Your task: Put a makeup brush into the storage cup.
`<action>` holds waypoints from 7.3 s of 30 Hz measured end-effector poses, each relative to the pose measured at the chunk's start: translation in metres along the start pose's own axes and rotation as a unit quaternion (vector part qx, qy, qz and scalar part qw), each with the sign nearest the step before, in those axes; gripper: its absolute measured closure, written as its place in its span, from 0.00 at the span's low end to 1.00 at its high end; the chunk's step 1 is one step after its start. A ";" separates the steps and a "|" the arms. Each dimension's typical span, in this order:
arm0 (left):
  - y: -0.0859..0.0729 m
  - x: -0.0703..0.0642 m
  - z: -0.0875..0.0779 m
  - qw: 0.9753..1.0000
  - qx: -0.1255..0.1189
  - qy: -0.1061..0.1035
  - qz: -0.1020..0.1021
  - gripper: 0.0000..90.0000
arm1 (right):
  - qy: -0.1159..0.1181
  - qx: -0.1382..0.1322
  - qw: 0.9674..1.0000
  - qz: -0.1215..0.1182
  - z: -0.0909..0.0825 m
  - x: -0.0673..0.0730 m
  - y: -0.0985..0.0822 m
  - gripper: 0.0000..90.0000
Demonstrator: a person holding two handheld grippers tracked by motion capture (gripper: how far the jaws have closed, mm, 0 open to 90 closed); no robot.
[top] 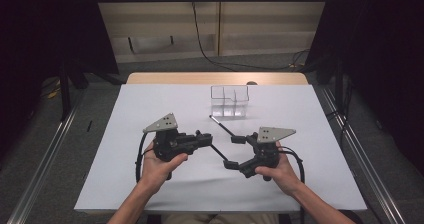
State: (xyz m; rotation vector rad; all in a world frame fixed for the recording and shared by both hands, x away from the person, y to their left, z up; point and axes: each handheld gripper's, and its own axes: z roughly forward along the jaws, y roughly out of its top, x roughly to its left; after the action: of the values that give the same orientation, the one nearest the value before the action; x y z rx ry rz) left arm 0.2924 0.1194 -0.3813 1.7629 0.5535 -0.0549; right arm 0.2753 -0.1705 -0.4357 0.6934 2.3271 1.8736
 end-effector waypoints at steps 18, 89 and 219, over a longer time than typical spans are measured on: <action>0.023 -0.001 -0.011 0.999 0.039 0.021 0.025 0.93 | -0.034 -0.001 0.999 -0.003 -0.007 -0.002 0.001 0.03; 0.033 -0.007 0.046 0.982 0.179 -0.002 0.061 0.93 | -0.007 0.026 1.000 -0.009 0.009 0.005 0.006 0.91; -0.088 0.017 -0.114 0.959 -0.050 0.278 0.026 0.03 | -0.143 -0.050 0.988 -0.029 0.011 -0.069 0.090 0.94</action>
State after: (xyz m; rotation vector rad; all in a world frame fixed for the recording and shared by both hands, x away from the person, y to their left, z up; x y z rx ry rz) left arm 0.2442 0.2446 -0.4355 1.6864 0.8945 0.5124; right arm 0.3672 -0.1734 -0.3687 0.8133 2.0414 1.7231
